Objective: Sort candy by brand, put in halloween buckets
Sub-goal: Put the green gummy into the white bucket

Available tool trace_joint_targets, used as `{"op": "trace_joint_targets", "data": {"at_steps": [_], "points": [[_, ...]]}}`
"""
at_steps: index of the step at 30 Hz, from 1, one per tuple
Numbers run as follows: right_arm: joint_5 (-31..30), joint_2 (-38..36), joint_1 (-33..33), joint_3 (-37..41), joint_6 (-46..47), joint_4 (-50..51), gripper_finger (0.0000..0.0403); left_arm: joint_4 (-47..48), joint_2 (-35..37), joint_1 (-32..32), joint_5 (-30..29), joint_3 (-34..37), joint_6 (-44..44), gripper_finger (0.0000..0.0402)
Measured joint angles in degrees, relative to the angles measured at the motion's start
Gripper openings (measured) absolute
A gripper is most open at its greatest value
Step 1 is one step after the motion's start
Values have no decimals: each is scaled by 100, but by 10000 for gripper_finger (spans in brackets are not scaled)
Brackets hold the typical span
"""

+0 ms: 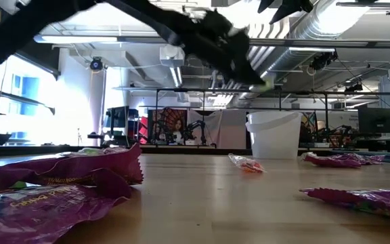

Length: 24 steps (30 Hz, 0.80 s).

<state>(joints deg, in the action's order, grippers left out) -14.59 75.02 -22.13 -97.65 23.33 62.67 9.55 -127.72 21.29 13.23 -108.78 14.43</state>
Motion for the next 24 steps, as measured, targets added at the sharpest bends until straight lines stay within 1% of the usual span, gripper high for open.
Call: {"op": "trace_joint_targets", "data": {"at_steps": [2,5,12,16,18,20,22,24], "points": [[-157,0,0,0,42,-2,247,26,-246,7,-231,-153,137,19],[-288,0,0,0,82,-2,247,24,-463,20,-335,-291,208,51],[-294,0,0,0,82,-2,247,148,-464,38,-340,-311,83,148],[-293,0,0,0,82,2,247,211,-441,27,-343,-311,11,191],[-292,0,0,0,120,5,247,337,-422,11,-345,-311,-39,209],[-290,0,0,0,197,7,247,453,-422,-38,-321,-311,91,221],[-290,0,0,0,232,6,247,638,-422,-145,-361,-311,521,223],[-290,0,0,0,249,7,247,784,-422,-273,-650,-311,1115,222]]}}
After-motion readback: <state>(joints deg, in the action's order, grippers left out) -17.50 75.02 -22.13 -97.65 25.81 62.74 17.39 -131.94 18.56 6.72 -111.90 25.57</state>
